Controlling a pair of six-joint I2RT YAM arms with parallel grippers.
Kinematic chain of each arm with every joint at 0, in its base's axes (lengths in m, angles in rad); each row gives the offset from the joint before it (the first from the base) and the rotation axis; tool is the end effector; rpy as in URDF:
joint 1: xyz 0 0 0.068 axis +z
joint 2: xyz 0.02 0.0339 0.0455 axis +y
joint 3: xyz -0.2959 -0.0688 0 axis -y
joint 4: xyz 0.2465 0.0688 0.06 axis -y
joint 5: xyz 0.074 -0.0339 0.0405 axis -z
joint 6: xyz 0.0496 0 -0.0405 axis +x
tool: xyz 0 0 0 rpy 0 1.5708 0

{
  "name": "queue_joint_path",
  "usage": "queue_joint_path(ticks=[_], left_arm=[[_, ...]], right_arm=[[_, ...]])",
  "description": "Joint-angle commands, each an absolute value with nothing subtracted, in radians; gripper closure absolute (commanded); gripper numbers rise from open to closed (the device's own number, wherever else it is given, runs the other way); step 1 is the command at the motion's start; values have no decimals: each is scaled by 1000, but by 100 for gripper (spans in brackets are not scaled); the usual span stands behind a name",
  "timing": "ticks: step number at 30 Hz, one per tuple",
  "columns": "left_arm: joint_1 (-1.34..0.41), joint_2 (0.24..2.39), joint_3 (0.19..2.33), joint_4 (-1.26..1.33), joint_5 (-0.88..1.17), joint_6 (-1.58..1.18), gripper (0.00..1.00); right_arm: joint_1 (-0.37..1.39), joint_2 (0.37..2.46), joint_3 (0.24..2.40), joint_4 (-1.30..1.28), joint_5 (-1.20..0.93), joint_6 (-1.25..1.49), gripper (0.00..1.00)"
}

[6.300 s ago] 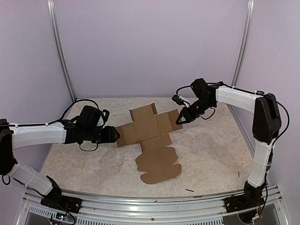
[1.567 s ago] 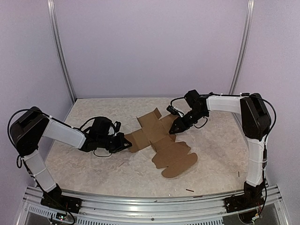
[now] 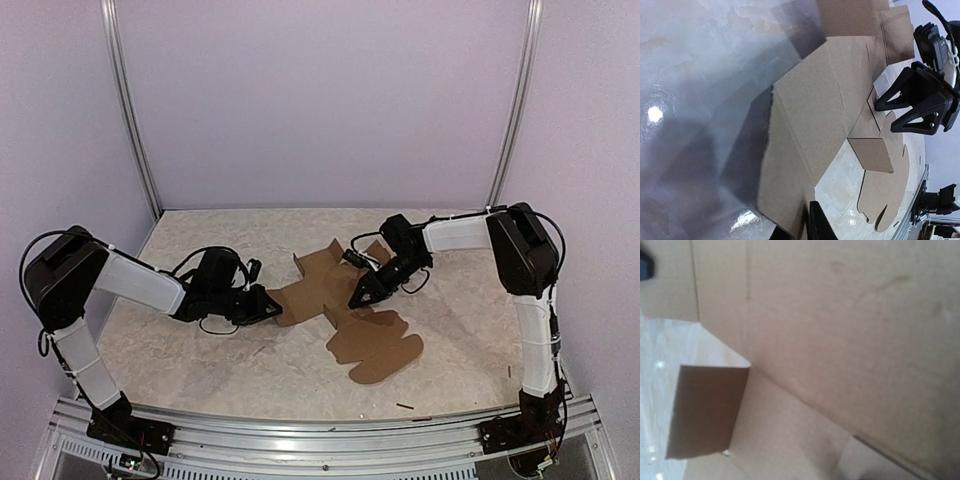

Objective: Fold the paper box

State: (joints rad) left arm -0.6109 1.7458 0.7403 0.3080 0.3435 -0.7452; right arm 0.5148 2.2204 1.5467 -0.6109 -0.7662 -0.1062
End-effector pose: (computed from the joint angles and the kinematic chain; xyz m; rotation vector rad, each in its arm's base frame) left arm 0.2744 -0.2126 0.1513 0.0336 2.4676 -1.0524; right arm 0.3835 0.2564 0.1370 -1.0060 2.6054 1.1818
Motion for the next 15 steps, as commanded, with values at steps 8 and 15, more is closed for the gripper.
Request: queue_joint_path(ticks=[8,15], left_arm=[[-548,1622,856,114,236,-569,66],[-459,1739,1088,-40,320,-650,60]], right_arm=[[537,2367,1470,-666,-603,-100,59],[535,2352,1436,-622,-637,-101,59]])
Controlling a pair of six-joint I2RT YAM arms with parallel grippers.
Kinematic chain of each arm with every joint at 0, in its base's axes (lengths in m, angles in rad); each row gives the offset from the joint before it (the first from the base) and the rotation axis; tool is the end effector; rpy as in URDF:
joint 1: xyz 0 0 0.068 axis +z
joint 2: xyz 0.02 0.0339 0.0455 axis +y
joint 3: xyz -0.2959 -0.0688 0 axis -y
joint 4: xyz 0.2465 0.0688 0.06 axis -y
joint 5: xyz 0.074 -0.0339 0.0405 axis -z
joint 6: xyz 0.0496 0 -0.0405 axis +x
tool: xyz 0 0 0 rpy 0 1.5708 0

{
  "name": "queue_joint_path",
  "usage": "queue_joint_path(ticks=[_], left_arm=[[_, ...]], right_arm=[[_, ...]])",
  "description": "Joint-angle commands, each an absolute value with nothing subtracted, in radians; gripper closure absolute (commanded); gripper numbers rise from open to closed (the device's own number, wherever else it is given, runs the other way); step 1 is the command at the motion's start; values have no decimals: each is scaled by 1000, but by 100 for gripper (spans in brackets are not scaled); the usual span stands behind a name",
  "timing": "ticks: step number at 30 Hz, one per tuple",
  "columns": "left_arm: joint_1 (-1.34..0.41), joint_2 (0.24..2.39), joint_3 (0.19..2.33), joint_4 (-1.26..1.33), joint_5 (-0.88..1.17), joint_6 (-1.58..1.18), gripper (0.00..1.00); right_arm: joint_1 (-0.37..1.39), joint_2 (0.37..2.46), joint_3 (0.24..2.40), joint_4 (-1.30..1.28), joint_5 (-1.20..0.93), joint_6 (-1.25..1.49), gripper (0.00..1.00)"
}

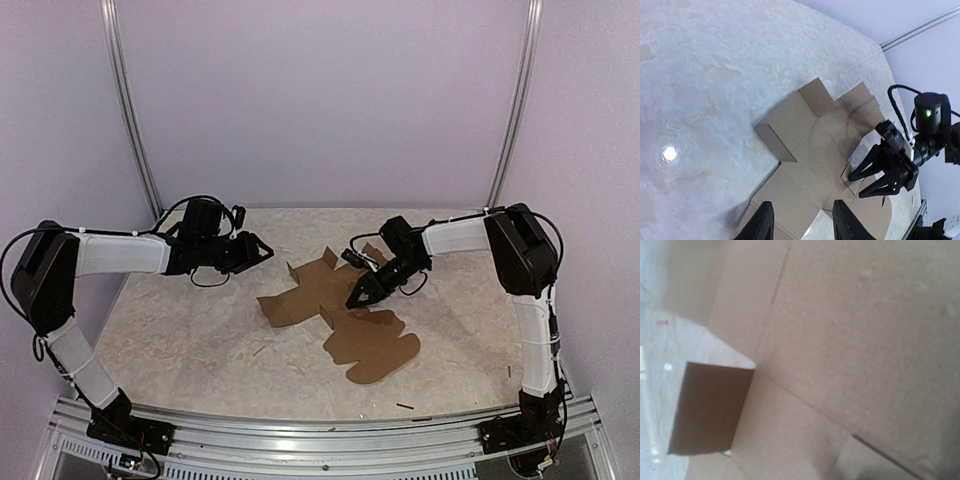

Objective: Fold the paper box

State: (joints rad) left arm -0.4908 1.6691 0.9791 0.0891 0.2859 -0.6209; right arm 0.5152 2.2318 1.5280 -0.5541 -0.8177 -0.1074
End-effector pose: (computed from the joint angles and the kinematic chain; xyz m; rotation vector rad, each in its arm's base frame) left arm 0.3265 -0.1903 0.2286 0.0245 2.3019 -0.9189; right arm 0.3839 0.2589 0.1306 -1.0185 2.5535 1.2513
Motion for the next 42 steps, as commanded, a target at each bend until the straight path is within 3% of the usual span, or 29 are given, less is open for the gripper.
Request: queue_joint_path(ticks=[1,5,14,25,33,42], left_arm=[[-459,1770,1117,-74,322,-661,59],[-470,1800,1127,-130,325,-713,59],[-561,1577,920,-258,124,-867,56],[-623,1606,811,-102,146,-951,55],[-623,1670,818,-39,184,-951,61],[-623,1719,824,43,222,-975,76]], right_arm=[[535,2350,1433,-617,-639,-98,59],[524,2341,1417,-591,-657,-91,60],[494,2330,1397,-556,-687,-71,59],[491,2332,1385,-543,-666,-61,58],[490,2348,1387,-545,-662,-60,58],[491,2354,1387,-547,-666,-62,58]])
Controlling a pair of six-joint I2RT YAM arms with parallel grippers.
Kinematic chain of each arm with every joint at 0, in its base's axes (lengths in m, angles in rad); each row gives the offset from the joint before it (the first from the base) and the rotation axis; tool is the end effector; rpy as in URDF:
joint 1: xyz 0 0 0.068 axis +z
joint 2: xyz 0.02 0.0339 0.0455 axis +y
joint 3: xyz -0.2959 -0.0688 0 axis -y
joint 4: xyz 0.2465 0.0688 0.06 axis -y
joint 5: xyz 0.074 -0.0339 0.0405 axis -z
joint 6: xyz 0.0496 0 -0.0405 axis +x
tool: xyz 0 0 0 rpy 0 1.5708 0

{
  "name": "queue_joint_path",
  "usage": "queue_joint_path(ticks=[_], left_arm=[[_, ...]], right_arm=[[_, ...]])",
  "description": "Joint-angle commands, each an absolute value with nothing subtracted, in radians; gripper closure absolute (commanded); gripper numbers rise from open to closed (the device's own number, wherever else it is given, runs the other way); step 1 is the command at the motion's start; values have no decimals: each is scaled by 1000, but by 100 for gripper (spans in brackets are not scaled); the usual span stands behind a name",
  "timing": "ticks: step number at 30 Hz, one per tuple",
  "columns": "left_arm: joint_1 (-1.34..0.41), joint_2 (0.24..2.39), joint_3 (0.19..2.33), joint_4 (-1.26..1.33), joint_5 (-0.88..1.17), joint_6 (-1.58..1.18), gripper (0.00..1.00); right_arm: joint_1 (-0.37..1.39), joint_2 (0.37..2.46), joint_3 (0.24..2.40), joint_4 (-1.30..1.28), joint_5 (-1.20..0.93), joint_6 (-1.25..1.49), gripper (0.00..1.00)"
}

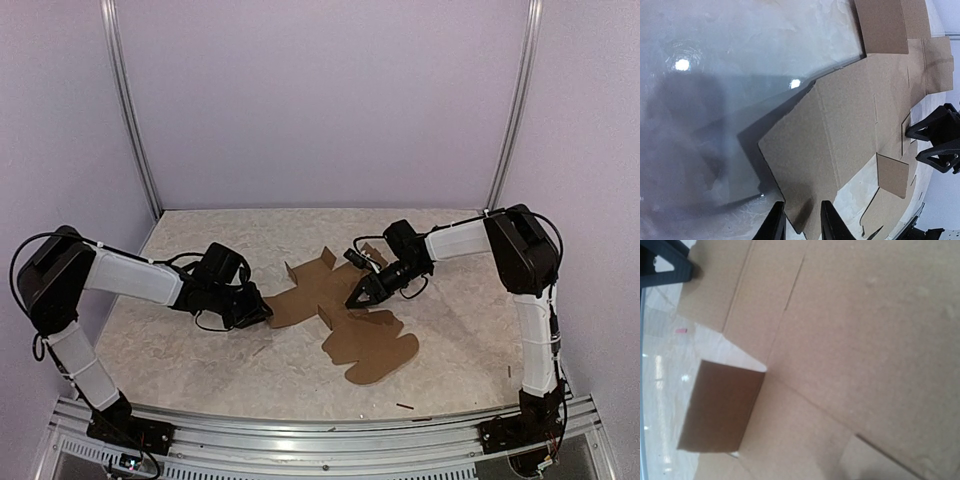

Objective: Fold the paper box

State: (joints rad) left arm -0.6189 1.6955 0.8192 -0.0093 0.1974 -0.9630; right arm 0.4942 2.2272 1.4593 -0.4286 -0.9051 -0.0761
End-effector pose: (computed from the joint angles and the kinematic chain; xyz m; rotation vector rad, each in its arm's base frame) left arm 0.2699 -0.2042 0.1611 -0.3635 2.6413 -0.8612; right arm 0.3846 0.2515 0.1225 -0.9802 2.4758 1.3653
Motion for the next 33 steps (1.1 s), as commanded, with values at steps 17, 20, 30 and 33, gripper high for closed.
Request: queue_joint_path(ticks=[17,20,30,33], left_arm=[[-615,1796,898,31,237,-929,100],[-615,1812,929,-19,230,-890,100],[-627,1791,967,-9,140,-569,100],[-658,1763,973,21,82,-457,100]], right_arm=[[485,2361,1367,-540,-604,-54,57],[485,2348,1384,-564,-642,-71,57],[475,2095,1605,-975,-786,-464,51],[476,2012,1719,-1052,-660,-533,46]])
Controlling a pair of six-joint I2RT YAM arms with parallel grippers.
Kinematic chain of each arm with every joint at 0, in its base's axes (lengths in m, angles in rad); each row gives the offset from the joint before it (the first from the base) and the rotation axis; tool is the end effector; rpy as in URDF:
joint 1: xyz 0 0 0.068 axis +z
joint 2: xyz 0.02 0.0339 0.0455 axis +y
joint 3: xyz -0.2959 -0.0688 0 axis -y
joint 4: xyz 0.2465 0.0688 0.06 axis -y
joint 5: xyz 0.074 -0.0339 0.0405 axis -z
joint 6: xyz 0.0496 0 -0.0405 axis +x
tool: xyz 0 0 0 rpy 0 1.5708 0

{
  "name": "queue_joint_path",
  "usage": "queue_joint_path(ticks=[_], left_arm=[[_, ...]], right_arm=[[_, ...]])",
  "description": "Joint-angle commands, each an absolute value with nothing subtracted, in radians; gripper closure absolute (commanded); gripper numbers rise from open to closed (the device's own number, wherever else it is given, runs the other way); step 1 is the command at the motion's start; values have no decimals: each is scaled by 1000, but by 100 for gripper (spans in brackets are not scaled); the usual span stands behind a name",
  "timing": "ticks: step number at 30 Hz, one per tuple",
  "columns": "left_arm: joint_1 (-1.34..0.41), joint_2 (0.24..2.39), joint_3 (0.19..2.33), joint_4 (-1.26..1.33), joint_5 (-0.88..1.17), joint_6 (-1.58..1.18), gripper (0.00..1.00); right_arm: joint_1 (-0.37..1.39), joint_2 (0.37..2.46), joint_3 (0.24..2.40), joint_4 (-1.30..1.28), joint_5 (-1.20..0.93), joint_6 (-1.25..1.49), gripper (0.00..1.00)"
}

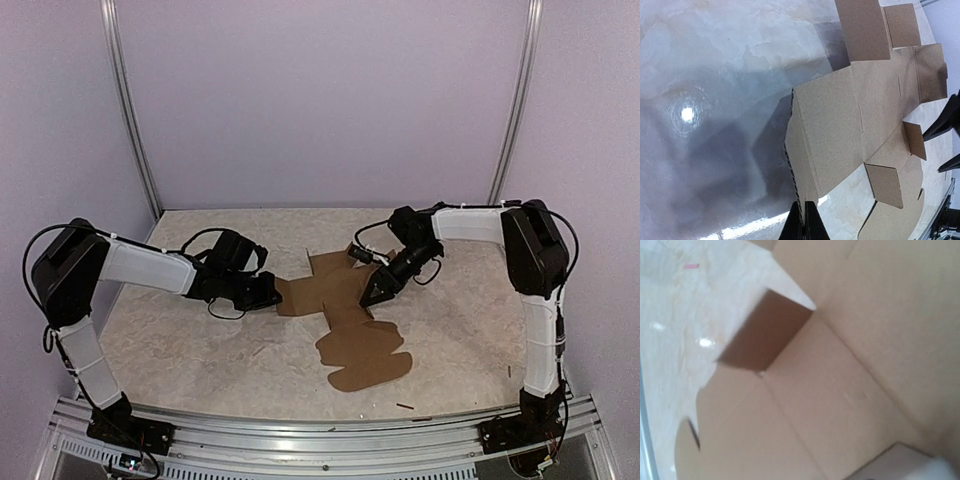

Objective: Fold the paper box

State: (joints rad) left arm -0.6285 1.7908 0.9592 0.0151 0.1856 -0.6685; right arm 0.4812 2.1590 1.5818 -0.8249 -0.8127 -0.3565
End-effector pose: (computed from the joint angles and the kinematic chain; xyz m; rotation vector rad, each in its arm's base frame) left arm 0.3012 -0.2303 0.1711 0.0427 2.5346 -0.7940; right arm 0.3748 0.2363 0.1689 -1.2243 2.5011 1.2098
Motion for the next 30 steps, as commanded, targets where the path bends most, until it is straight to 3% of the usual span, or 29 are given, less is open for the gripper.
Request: queue_joint_path(ticks=[1,7,10,14,15,18,20,30], left_arm=[[-671,1757,973,27,59,-417,100],[-791,1682,925,116,-94,-194,100],[-842,1644,881,192,-169,-118,100],[-878,1601,823,270,-229,-65,100],[-882,1593,808,286,-238,-61,100],[-886,1571,774,317,-250,-64,100],[-889,1561,755,332,-249,-64,100],[-893,1559,733,366,-253,-58,100]], right_arm=[[476,1990,1751,-1055,-604,-547,45],[477,1864,1806,-904,-347,-666,27],[477,1818,1757,-783,-430,-704,1],[495,1786,1672,-704,-522,-741,0],[517,1801,1682,-737,-478,-775,1],[599,1869,1725,-818,-270,-824,23],[627,1895,1721,-822,-198,-807,33],[659,1910,1658,-716,-108,-760,49]])
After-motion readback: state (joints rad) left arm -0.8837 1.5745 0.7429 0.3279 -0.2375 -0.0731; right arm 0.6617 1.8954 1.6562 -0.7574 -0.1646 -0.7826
